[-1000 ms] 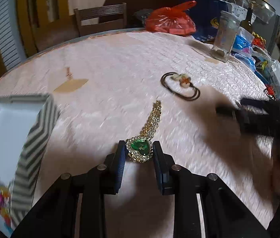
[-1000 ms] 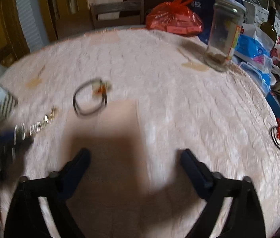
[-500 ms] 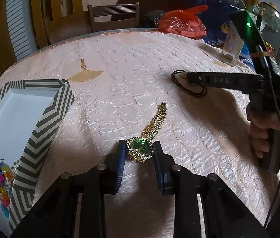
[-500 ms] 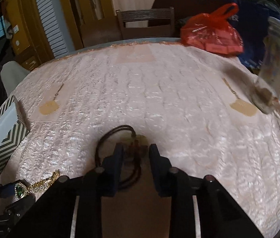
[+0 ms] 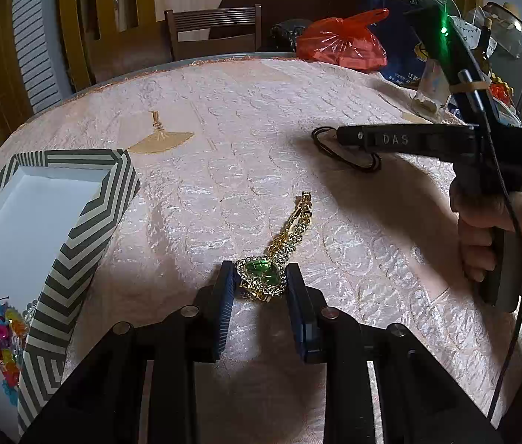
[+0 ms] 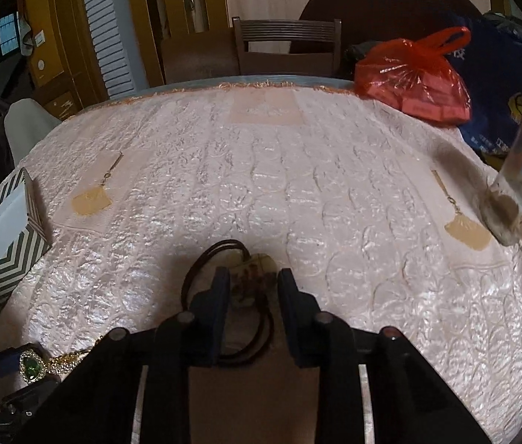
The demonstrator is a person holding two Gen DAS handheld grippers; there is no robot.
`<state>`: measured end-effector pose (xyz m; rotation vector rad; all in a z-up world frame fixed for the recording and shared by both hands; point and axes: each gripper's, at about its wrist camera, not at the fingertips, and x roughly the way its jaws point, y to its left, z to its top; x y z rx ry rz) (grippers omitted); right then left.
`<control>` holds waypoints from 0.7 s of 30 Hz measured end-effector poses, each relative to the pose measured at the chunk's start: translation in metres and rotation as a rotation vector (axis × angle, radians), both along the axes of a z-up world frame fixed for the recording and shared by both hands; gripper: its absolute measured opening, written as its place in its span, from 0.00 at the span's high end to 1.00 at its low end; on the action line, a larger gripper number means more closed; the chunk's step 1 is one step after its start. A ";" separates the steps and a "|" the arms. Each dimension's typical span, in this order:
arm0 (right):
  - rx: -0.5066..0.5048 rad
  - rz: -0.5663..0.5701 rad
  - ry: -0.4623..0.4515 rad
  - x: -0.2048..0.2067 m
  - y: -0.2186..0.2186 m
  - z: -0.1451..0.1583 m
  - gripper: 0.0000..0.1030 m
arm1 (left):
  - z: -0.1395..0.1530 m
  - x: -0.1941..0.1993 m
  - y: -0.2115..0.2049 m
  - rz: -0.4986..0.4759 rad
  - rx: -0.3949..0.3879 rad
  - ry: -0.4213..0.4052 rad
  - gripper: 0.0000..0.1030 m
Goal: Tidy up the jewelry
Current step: 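Lift the gold necklace with the left tool while the right tool lifts the black hair tie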
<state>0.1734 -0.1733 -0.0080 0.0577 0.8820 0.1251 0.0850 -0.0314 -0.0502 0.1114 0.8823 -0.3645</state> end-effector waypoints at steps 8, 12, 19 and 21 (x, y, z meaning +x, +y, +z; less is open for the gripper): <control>0.019 0.020 0.021 0.005 0.002 -0.003 0.73 | 0.000 0.000 0.000 0.000 0.002 -0.001 0.63; -0.075 0.036 0.024 0.005 0.016 -0.003 0.73 | 0.000 0.000 0.000 0.000 0.002 0.000 0.63; -0.087 0.025 0.026 0.004 0.016 -0.003 0.67 | 0.000 0.000 0.000 0.000 0.000 0.001 0.63; -0.083 0.026 0.026 0.004 0.015 -0.003 0.68 | 0.000 0.000 0.000 -0.001 -0.001 0.001 0.63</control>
